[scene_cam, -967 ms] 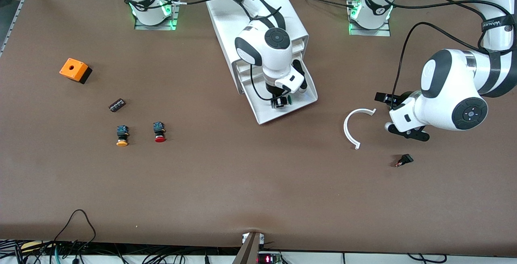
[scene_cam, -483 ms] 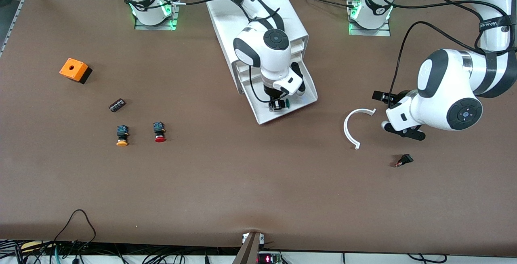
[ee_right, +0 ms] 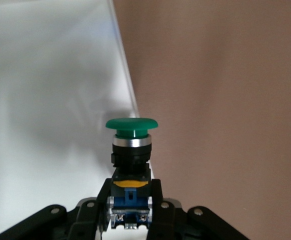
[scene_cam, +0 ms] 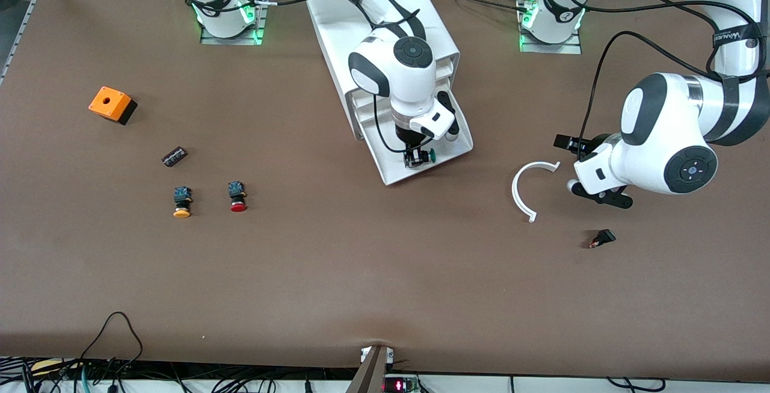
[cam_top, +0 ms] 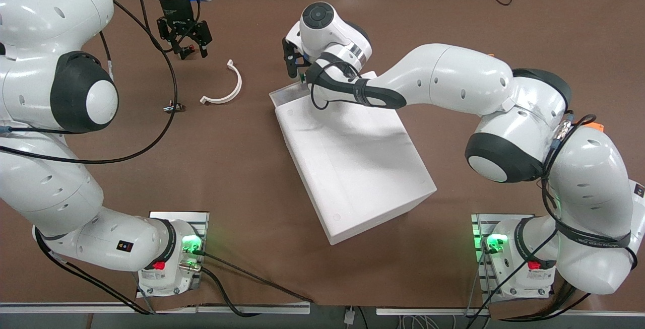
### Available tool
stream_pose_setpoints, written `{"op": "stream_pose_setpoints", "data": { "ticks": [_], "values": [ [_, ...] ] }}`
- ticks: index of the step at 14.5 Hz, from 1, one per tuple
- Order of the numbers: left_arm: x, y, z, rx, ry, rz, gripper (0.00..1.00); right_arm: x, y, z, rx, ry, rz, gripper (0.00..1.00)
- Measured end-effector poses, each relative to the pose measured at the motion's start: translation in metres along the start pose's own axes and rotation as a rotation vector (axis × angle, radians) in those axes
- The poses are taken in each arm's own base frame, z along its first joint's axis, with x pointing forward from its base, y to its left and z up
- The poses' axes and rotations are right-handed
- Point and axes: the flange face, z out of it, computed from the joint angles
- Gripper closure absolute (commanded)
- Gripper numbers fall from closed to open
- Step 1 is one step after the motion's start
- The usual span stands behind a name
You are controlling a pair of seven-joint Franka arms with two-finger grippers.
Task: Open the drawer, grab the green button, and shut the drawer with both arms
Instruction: 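Lift the green button out of the drawer with the right gripper, then lower the green button beside the red button while the left gripper nears the drawer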
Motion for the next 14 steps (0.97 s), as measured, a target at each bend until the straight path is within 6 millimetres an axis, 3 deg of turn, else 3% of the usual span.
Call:
{"op": "stream_pose_setpoints", "data": {
  "ticks": [3, 8, 11, 14],
  "values": [
    [-0.001, 0.000, 0.001, -0.002, -0.009, -0.002, 0.00, -0.027, 0.035, -0.021, -0.036, 0.005, 0.083, 0.78],
    [-0.002, 0.004, 0.003, -0.003, -0.022, 0.001, 0.00, -0.113, 0.097, -0.027, -0.095, -0.038, 0.322, 0.78],
    [0.001, 0.021, 0.004, 0.001, -0.024, -0.013, 0.00, -0.153, 0.117, -0.025, -0.107, -0.052, 0.523, 0.78],
    [0.007, 0.046, 0.007, 0.009, -0.012, -0.050, 0.00, -0.195, 0.128, -0.007, -0.092, -0.082, 0.690, 0.78]
  ]
}}
